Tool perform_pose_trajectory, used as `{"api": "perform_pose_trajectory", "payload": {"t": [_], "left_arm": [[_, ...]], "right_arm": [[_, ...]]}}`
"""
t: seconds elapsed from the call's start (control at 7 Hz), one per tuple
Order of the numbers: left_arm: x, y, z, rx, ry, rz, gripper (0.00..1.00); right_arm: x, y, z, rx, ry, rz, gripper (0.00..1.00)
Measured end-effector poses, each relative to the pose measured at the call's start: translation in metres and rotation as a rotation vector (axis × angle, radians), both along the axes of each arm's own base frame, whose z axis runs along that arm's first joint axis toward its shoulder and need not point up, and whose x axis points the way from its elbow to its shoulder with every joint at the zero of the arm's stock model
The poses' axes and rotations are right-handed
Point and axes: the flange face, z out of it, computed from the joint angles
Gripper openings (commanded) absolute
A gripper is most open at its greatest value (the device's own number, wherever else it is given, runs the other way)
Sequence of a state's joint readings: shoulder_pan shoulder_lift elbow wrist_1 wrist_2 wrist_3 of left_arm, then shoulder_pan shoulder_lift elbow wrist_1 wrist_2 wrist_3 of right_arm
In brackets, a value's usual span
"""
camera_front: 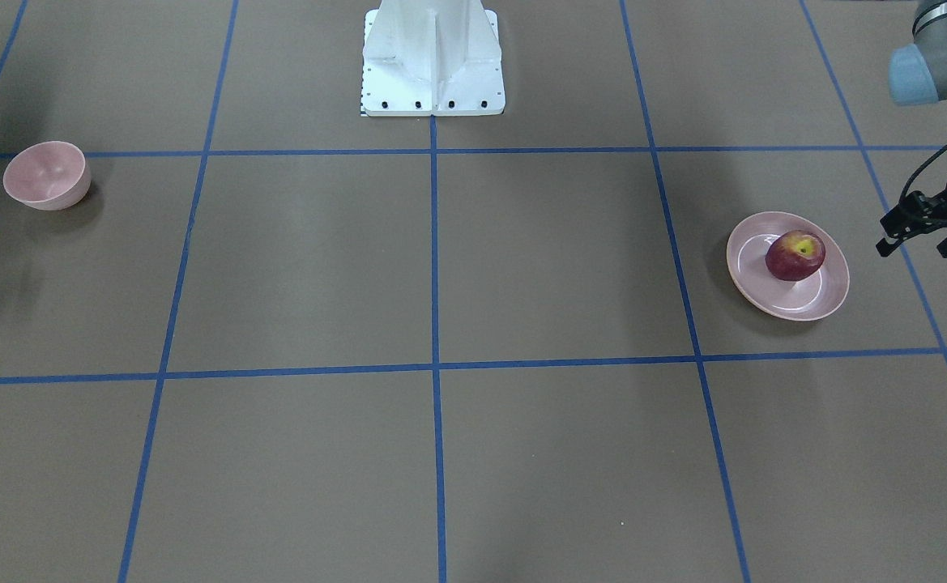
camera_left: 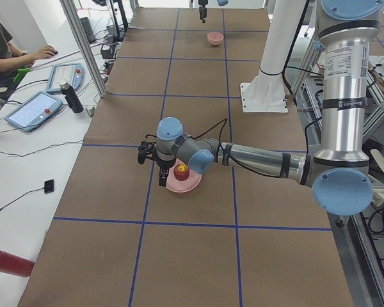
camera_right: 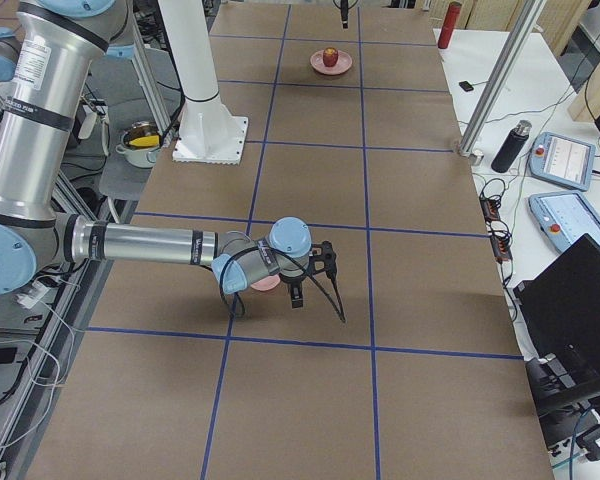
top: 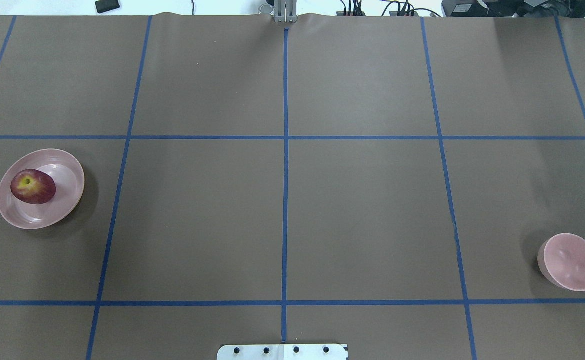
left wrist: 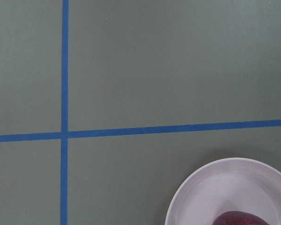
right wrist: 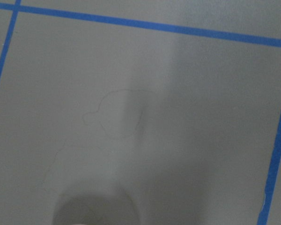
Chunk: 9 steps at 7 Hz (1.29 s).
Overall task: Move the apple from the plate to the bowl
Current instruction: 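Lower the right gripper to the pink bowl rim while the left nears the plate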
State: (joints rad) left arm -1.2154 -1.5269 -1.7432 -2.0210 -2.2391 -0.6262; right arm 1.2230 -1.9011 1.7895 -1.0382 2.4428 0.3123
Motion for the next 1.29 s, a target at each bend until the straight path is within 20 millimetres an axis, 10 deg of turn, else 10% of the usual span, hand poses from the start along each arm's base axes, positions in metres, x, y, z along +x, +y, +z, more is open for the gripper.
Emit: {"api": "perform_pose_trajectory", "payload": {"t": [0.71, 1.0, 1.29], "left_arm": [[0.004, 0.001, -0.006, -0.002, -0.001, -0.014, 0.98], [0.003, 0.001, -0.008, 0.005, -0.008, -0.021, 0.98], [0.002, 0.002, -0.009, 0.008, -0.009, -0.022, 0.98]], "right_arm": [[-0.056, 0.034, 0.021, -0.077, 0.054, -0.130, 0.88], [-0.063, 0.037, 0.036, -0.102, 0.068, -0.150, 0.06], [-0.064, 0.037, 0.040, -0.111, 0.070, -0.153, 0.00]]}}
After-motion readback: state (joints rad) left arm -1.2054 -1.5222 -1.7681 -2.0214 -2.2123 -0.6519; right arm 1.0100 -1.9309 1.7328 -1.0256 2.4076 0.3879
